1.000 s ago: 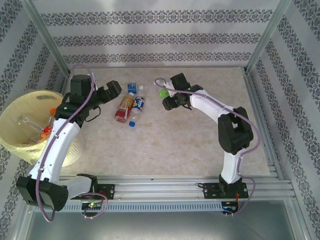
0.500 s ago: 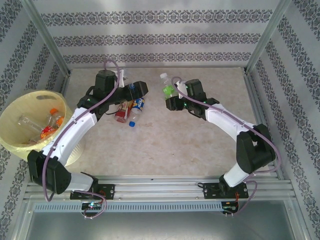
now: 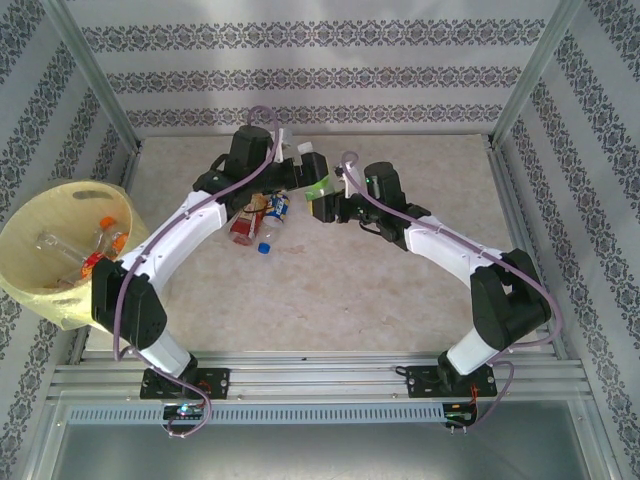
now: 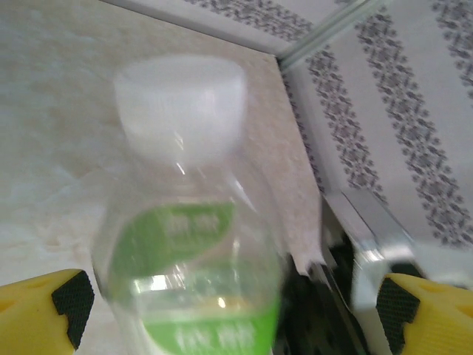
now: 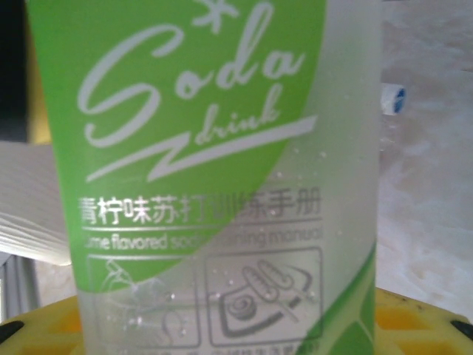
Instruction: Put the plastic bottles in the bin
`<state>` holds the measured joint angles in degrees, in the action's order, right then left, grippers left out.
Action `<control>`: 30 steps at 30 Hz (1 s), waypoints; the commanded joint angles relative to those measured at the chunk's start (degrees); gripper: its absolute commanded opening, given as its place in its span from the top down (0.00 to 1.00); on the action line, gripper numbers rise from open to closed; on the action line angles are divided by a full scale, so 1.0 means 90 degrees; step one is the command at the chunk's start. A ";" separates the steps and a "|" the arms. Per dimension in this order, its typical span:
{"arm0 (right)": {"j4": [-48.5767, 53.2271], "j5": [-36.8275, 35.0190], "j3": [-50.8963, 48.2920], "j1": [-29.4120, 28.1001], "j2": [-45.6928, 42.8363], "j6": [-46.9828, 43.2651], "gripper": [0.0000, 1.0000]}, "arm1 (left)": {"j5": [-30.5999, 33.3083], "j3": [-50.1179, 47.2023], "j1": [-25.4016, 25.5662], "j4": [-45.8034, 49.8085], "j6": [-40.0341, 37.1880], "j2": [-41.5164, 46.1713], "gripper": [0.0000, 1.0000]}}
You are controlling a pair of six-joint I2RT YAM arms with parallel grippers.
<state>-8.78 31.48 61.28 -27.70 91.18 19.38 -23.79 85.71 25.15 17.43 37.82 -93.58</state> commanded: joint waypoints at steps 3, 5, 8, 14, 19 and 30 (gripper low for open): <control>-0.0370 0.0378 0.0011 -0.0095 -0.0216 0.0072 0.59 | 0.0498 0.0431 0.0038 0.0454 0.0202 -0.0344 0.00; -0.0397 0.0407 0.0016 -0.0096 -0.0238 0.0103 0.59 | 0.0346 0.0453 0.0038 0.0437 0.0169 -0.0426 0.02; -0.0227 0.0462 0.0128 -0.0106 -0.0209 0.0036 0.59 | -0.0205 0.0446 0.0053 0.0272 0.0035 -0.0523 0.13; 0.0291 0.0632 0.0396 -0.0113 -0.0177 -0.0215 0.52 | -0.0102 0.0491 0.0058 0.0587 -0.0160 -0.0513 0.34; 0.0951 0.0927 0.0557 -0.0097 -0.0280 -0.0650 0.27 | 0.0135 0.0423 0.0049 0.0466 -0.0008 -0.0418 0.41; 0.1539 0.0714 0.0462 0.0206 -0.1048 -0.1064 0.02 | 0.0770 0.0298 -0.0067 0.0374 0.0068 -0.0087 0.45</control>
<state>5.58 38.33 64.77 -26.35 85.10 11.29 -20.40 88.51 25.21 20.34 38.65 -96.97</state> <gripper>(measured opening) 0.981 0.574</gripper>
